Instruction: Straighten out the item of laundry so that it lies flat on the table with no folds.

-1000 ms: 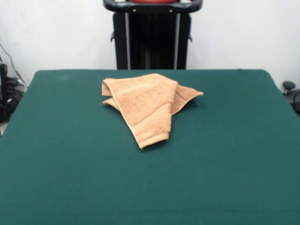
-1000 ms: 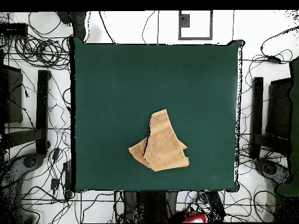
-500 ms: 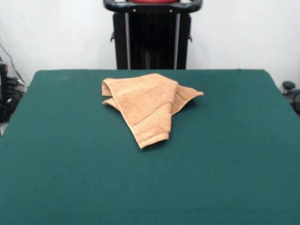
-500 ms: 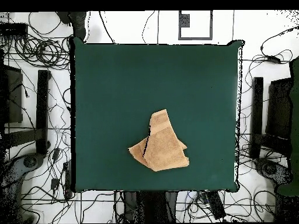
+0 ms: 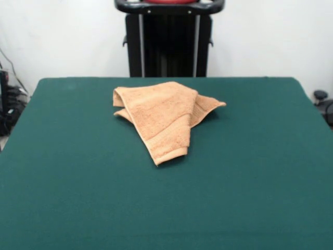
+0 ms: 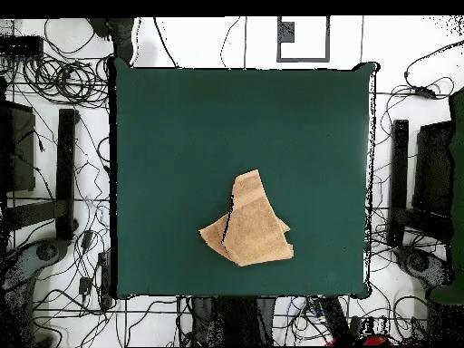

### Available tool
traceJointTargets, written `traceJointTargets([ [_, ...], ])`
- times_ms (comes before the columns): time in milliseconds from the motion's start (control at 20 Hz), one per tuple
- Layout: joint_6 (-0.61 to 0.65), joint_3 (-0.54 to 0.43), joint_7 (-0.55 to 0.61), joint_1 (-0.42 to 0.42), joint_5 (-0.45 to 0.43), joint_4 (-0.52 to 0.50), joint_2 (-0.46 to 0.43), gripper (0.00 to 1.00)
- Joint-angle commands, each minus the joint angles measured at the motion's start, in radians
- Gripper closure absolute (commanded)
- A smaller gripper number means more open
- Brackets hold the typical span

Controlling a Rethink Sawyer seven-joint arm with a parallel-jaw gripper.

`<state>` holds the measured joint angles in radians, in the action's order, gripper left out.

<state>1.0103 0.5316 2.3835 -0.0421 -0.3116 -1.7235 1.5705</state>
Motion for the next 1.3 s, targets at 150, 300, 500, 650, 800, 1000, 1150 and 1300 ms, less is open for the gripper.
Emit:
traceJointTargets([
  [150,-0.072,-0.033,-0.050,0.033,0.068,-0.359,-0.059,0.00],
  [300,-0.101,-0.045,0.032,0.068,0.065,-0.368,-0.077,0.00],
  [500,-0.154,-0.056,0.107,0.084,0.095,-0.385,-0.119,0.00],
  [650,-0.207,-0.055,0.196,0.110,0.090,-0.386,-0.158,0.00],
  [800,-0.245,-0.045,0.271,0.138,0.084,-0.381,-0.192,0.00],
  [1000,-0.285,-0.057,0.214,0.107,0.177,-0.424,-0.215,0.00],
  [1150,-0.349,-0.053,0.233,0.113,0.191,-0.442,-0.236,0.00],
  [1300,-0.390,-0.038,0.267,0.134,0.187,-0.443,-0.256,0.00],
])
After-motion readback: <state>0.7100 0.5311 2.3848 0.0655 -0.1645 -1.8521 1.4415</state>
